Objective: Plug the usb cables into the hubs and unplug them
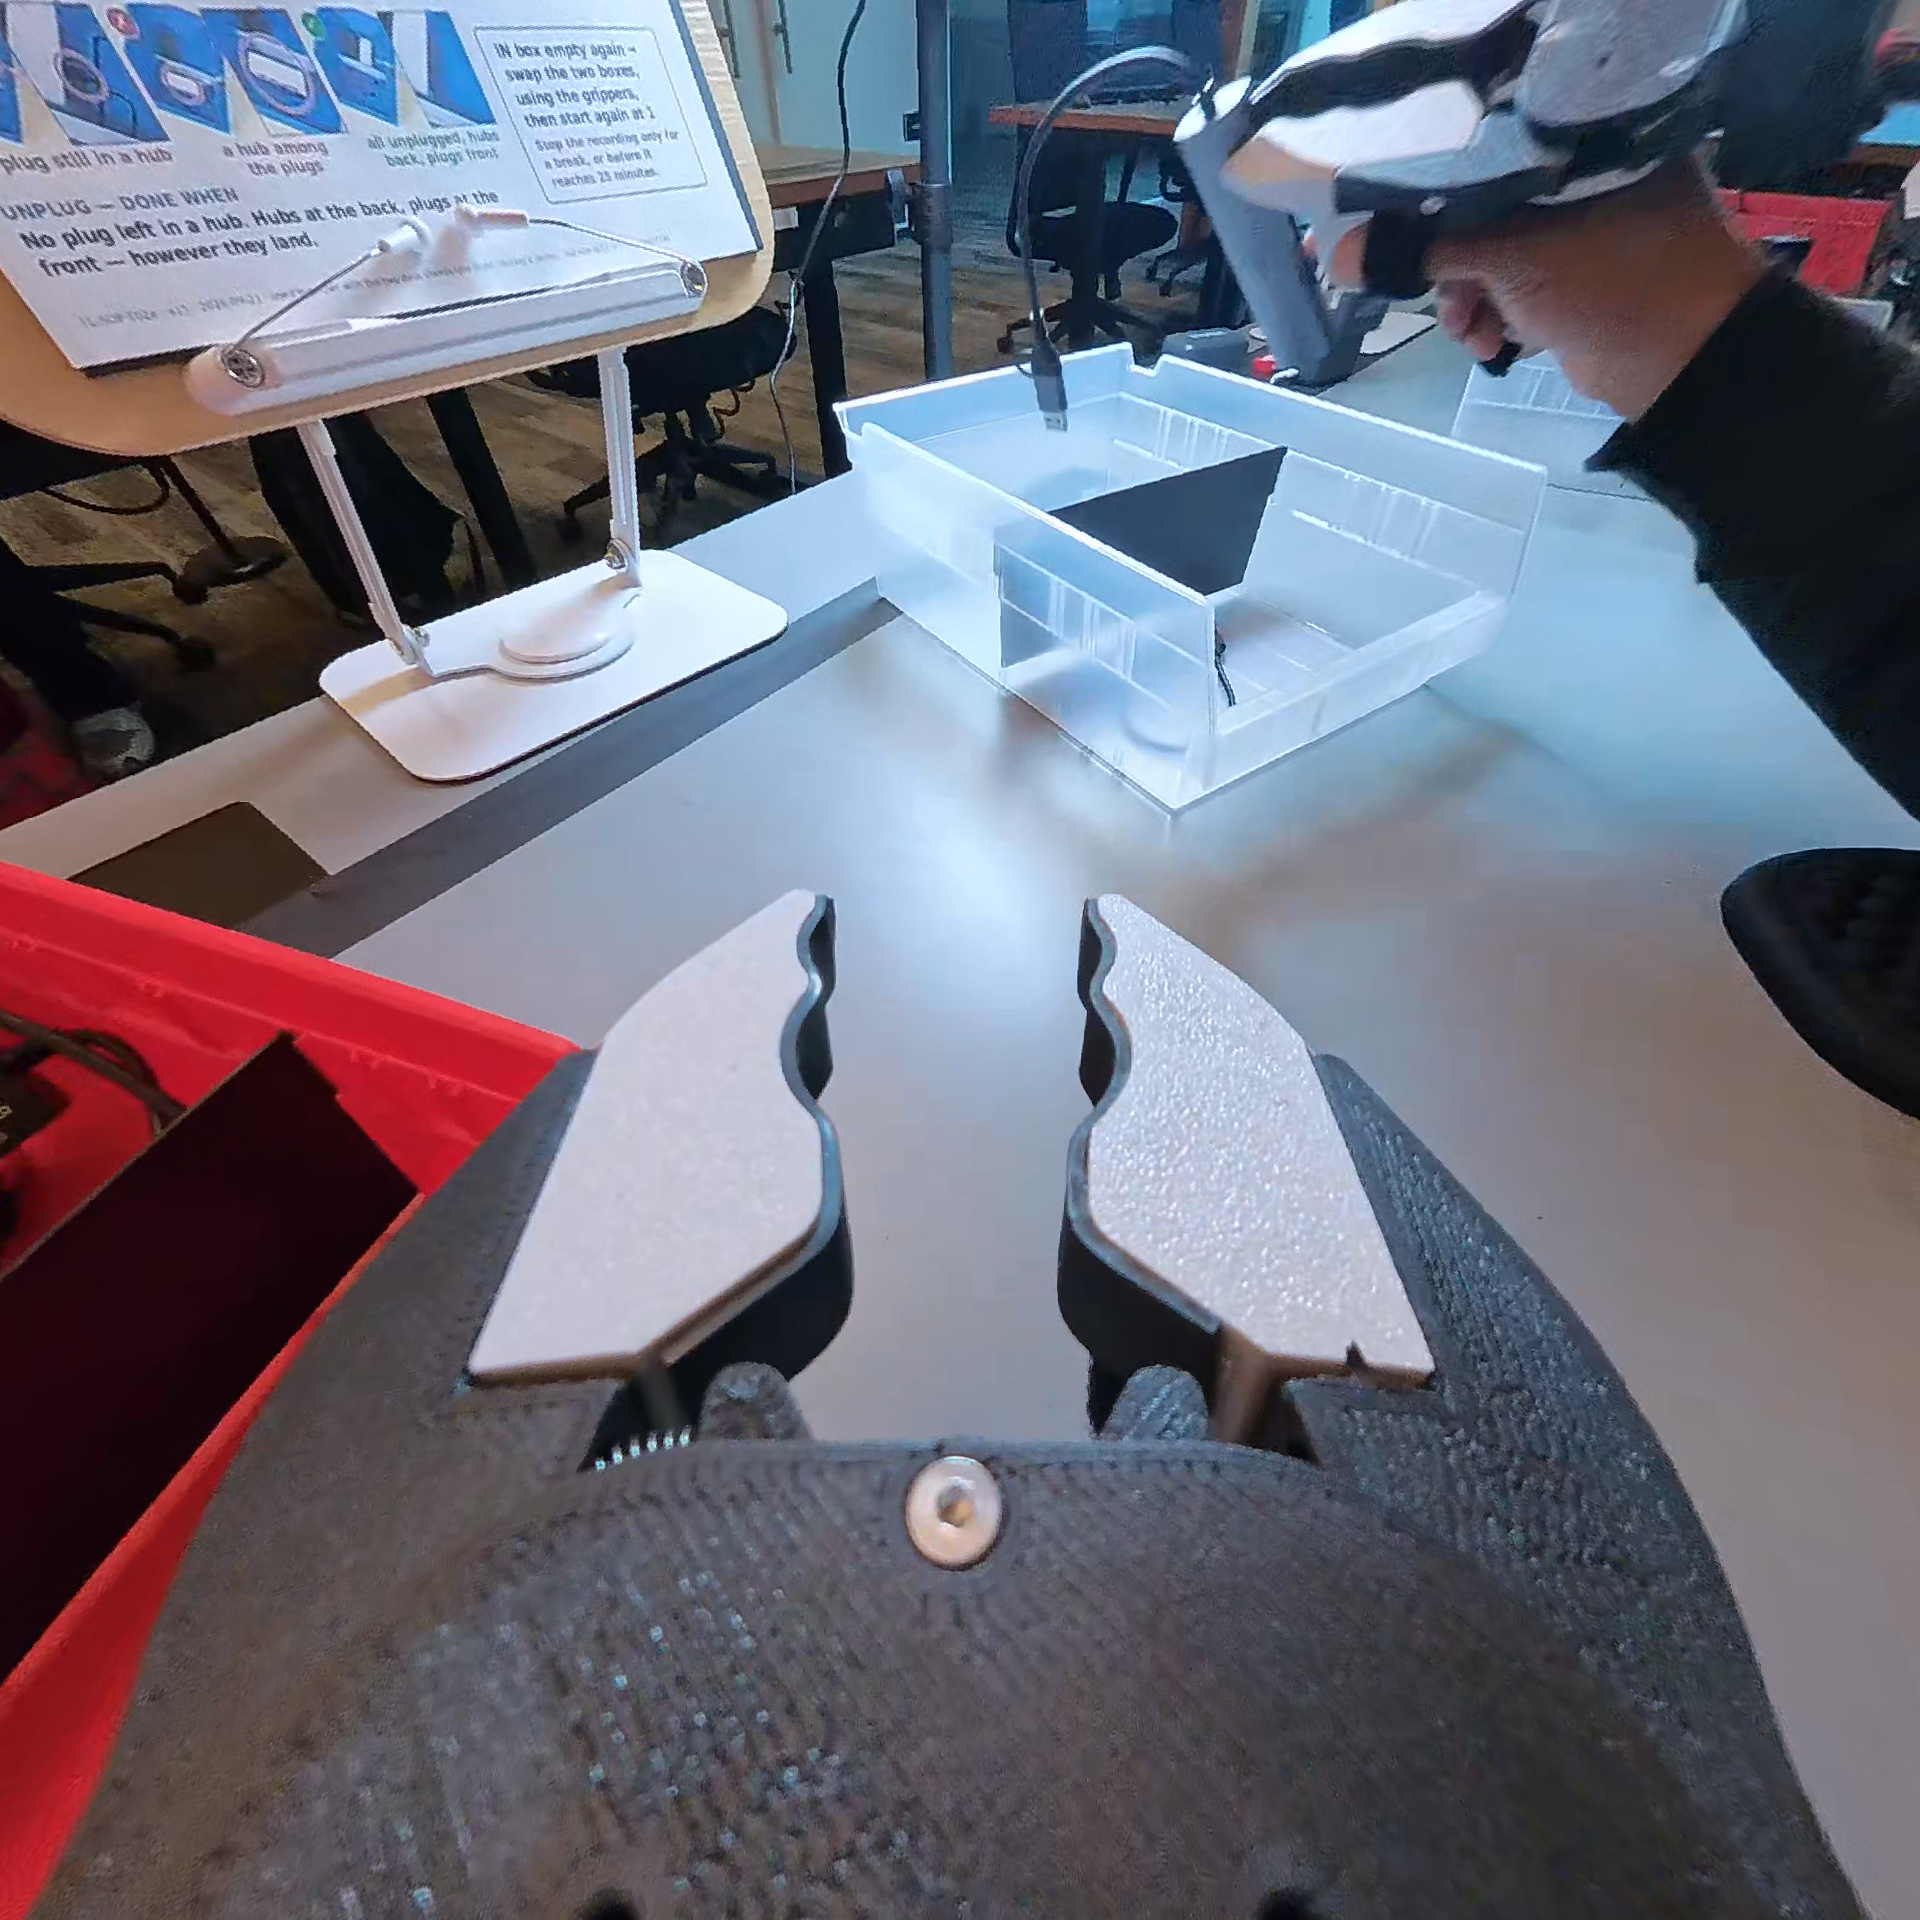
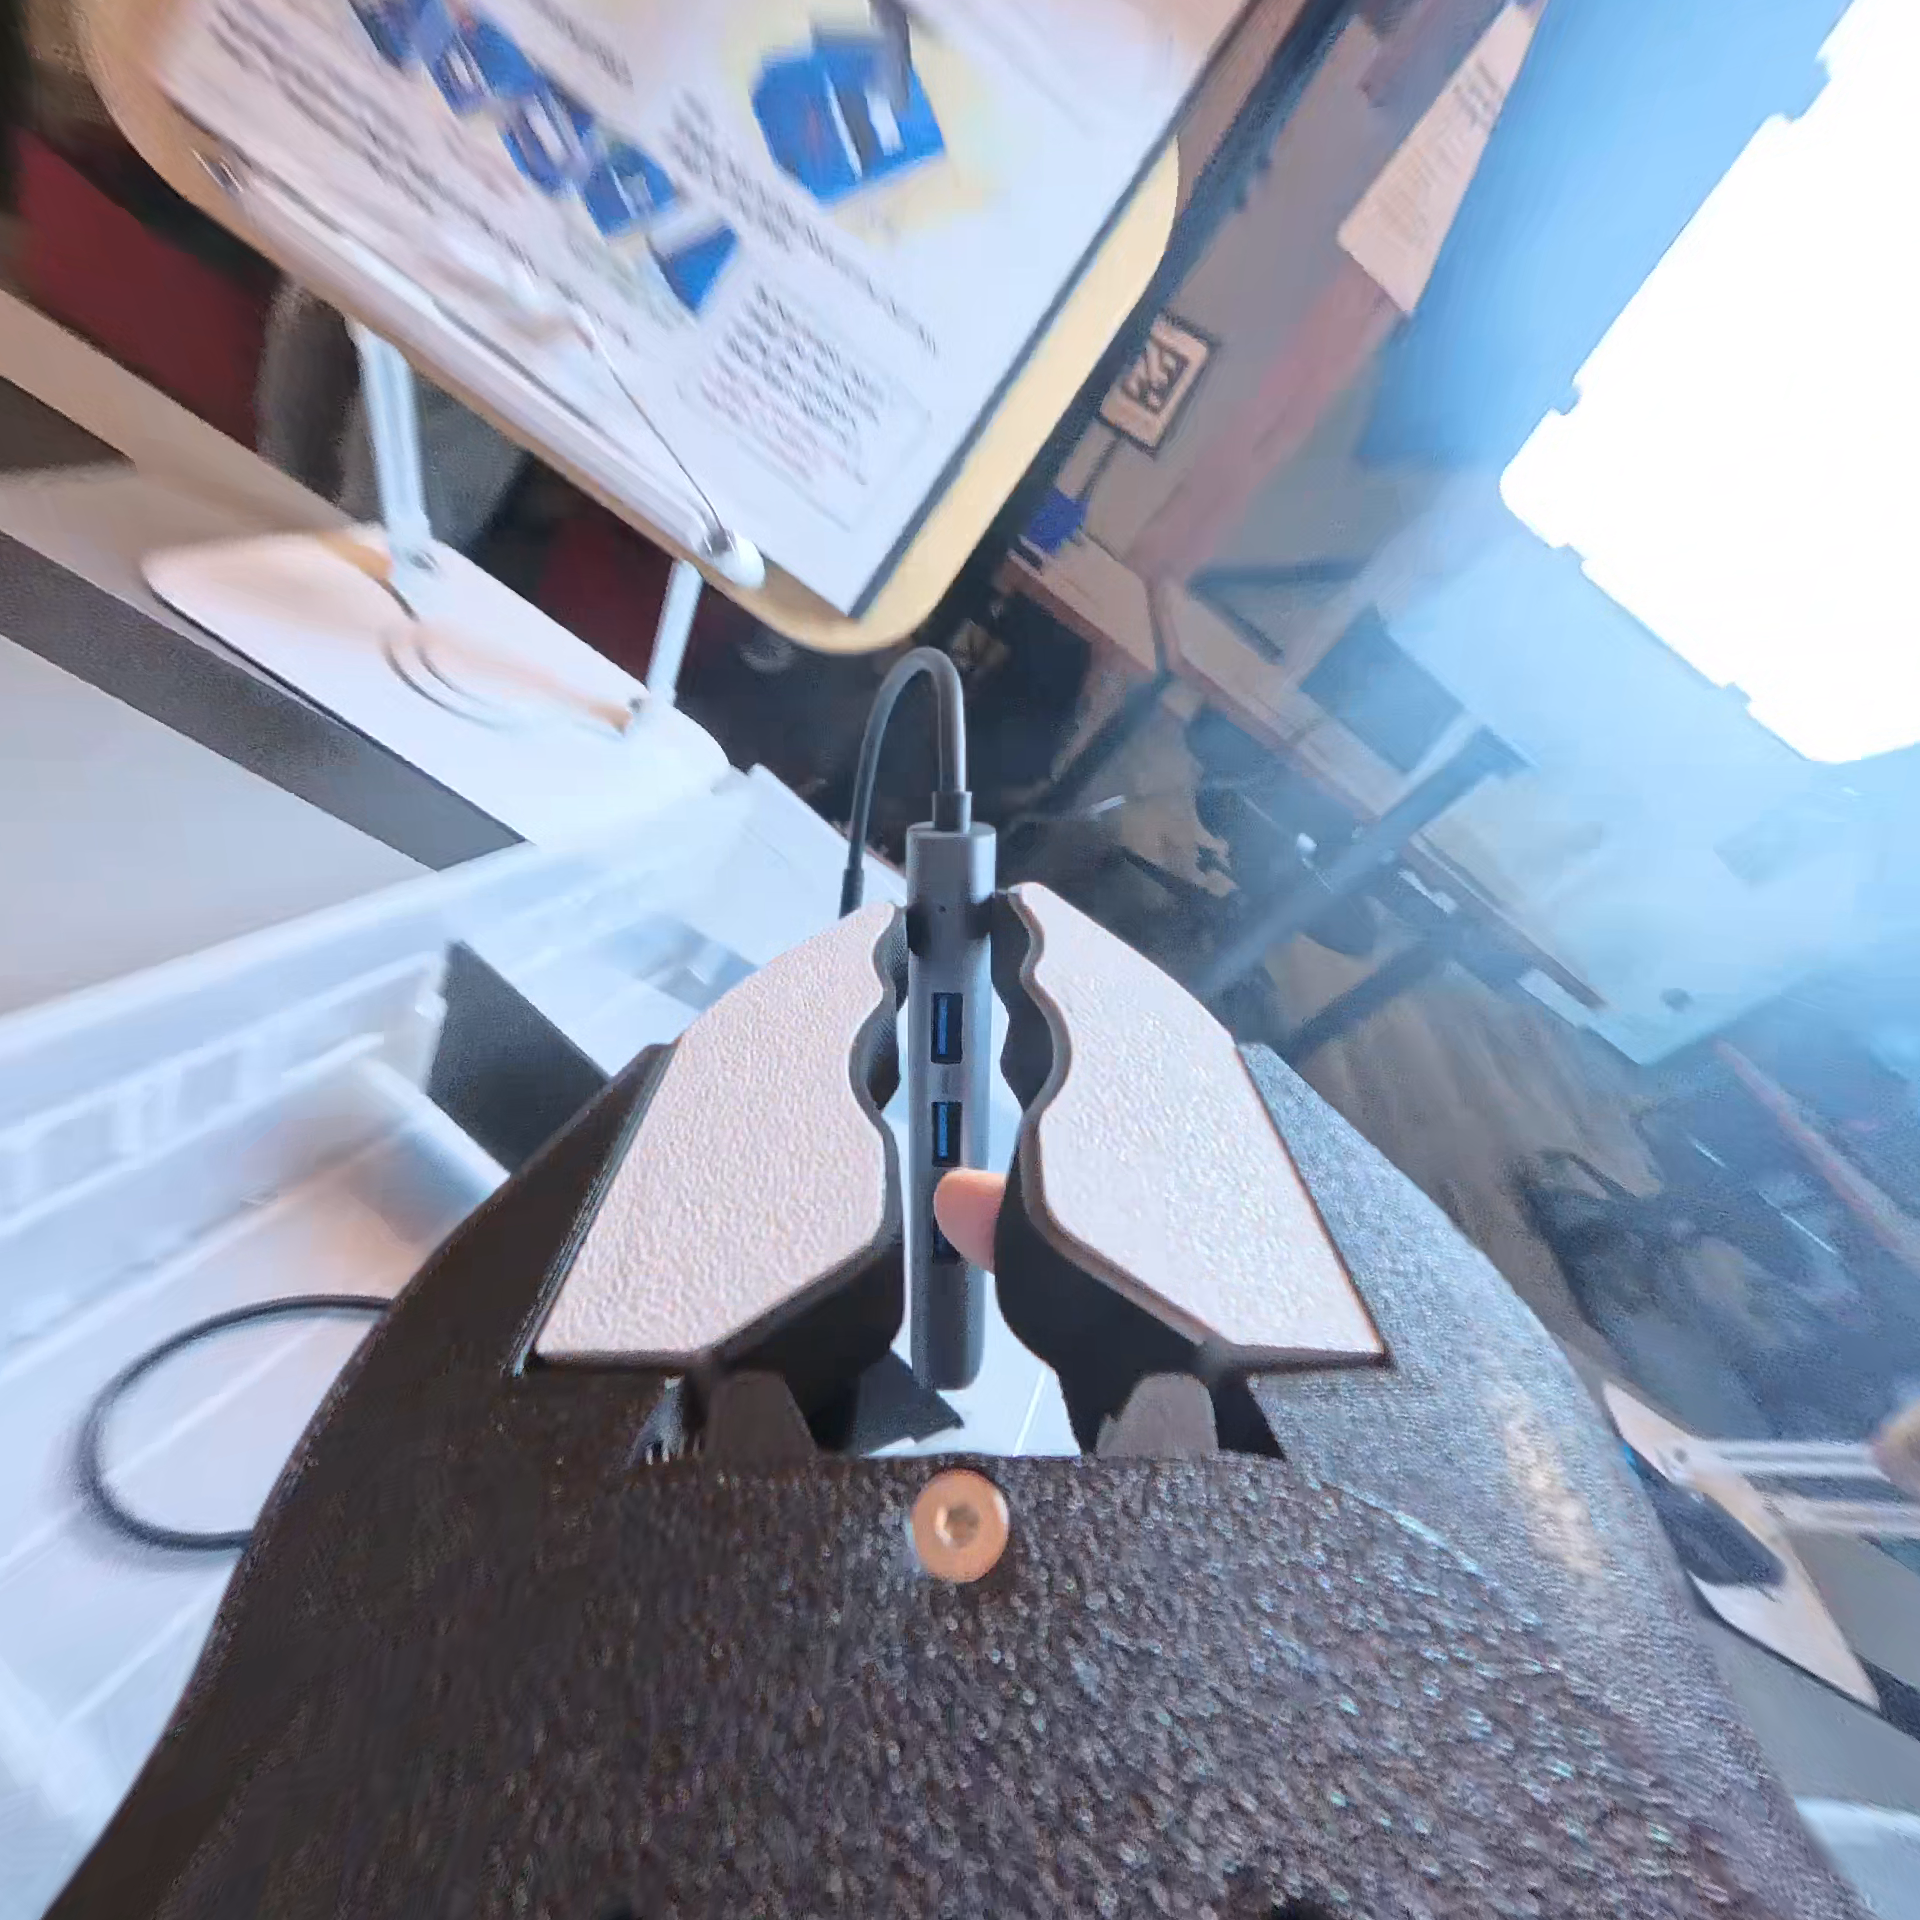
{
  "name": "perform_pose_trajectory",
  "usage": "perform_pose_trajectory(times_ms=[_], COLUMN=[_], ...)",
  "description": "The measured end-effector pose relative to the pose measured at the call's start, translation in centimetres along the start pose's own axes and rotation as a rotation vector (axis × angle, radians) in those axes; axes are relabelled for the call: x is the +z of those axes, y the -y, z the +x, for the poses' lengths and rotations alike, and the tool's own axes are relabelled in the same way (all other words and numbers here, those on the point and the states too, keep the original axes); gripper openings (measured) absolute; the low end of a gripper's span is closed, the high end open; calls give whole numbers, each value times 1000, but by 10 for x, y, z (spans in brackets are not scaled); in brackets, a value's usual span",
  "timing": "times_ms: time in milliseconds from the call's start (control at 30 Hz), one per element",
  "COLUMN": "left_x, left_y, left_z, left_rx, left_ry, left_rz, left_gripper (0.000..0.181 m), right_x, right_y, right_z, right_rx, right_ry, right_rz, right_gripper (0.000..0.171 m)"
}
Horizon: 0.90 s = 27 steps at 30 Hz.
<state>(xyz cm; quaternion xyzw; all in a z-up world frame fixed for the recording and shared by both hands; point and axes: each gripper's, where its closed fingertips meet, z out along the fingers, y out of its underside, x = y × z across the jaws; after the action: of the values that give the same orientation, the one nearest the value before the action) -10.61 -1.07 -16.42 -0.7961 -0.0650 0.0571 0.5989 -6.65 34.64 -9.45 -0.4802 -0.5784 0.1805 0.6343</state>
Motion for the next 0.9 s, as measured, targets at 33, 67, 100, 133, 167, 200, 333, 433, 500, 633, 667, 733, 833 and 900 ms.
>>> perform_pose_trajectory(times_ms=[33, 67, 100, 133, 167, 200, 333, 433, 500, 633, 667, 733, 833, 900], left_x=[0, 1, 1, 2, 2, 3, 4, 4, 4, 4, 4, 3, -4, -15], left_y=[-1, -1, -2, -3, -4, -5, -9, -10, -9, -10, -10, -10, -6, 3], left_z=[0, 0, 0, 0, 0, -1, -1, 0, 1, 0, 0, -2, -14, -32], left_rx=[1, 2, 1, 0, -2, -4, 0, -2, -1, 2, 2, 4, 18, 15], left_ry=[-2, -2, -2, -5, -8, -10, -12, -20, -19, -12, -9, 0, 46, 96], left_rz=[-3, -5, -6, -8, -10, -13, -28, -31, -32, -35, -35, -37, -35, -31], left_gripper=[45, 45, 44, 44, 44, 44, 45, 45, 45, 46, 46, 46, 47, 47], right_x=[8, 16, 23, 30, 35, 40, 47, 42, 37, 26, 24, 16, -3, -19], right_y=[-9, -16, -24, -30, -35, -41, -48, -41, -33, -18, -14, -1, 29, 53], right_z=[-2, -5, -8, -11, -15, -19, -36, -42, -41, -37, -36, -36, -44, -61], right_rx=[-18, -38, -59, -79, -102, -129, -119, -33, 10, 32, 37, 60, 139, 235], right_ry=[-8, -8, -7, -9, -12, -11, 62, 141, 161, 165, 166, 178, 238, 331], right_rz=[-25, -46, -63, -75, -86, -104, -150, -141, -113, -76, -62, -23, 74, 160], right_gripper=[15, 15, 15, 15, 15, 16, 36, 65, 69, 73, 73, 73, 69, 59])
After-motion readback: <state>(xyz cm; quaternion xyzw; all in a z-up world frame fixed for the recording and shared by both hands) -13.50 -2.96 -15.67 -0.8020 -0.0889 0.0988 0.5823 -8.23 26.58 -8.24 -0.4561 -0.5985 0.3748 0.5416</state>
